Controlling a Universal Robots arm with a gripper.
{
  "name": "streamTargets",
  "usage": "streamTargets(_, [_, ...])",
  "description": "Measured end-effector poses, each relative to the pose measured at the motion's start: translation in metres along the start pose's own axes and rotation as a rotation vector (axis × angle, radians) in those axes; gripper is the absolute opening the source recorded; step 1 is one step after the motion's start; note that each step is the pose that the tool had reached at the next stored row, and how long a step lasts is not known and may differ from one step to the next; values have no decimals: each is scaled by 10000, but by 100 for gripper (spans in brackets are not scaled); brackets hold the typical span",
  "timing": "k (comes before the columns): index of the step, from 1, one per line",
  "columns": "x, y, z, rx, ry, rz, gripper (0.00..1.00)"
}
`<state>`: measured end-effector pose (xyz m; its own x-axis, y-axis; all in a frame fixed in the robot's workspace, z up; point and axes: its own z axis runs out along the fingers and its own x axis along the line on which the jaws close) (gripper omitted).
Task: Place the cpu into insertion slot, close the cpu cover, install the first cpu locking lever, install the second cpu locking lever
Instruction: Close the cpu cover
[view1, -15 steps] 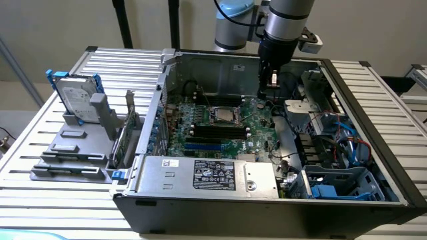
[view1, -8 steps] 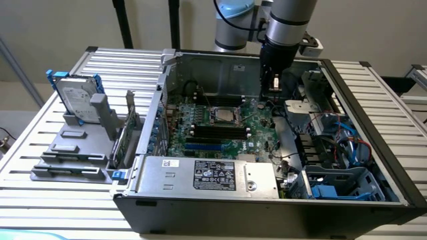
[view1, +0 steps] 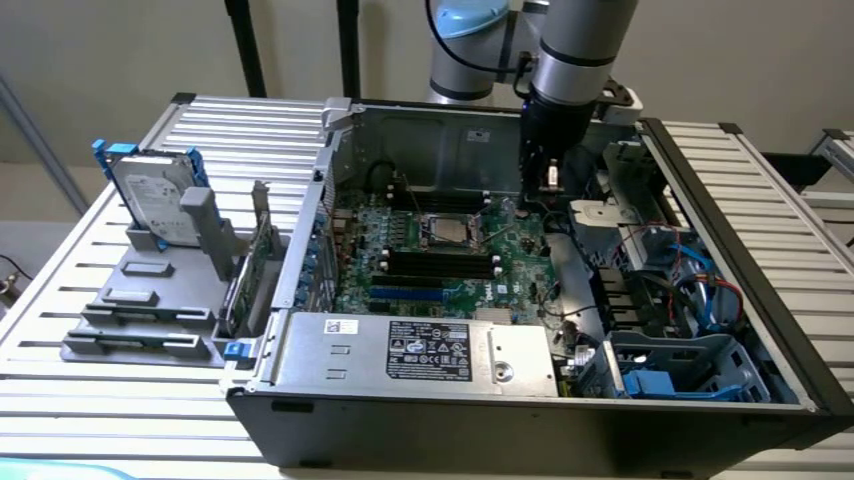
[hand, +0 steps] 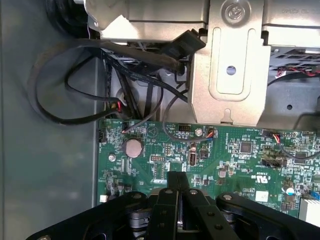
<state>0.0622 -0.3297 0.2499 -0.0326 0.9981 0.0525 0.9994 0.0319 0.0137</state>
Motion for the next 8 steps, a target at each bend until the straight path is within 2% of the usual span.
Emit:
streamTargets(4, [3,-1,56,19,2,-98,11])
streamTargets(5, [4,0,60,60,3,-109,11])
streamTargets(6, [5,0,60,137,4,-110,11])
streamTargets(8, [5,0,60,466,16,-92,11])
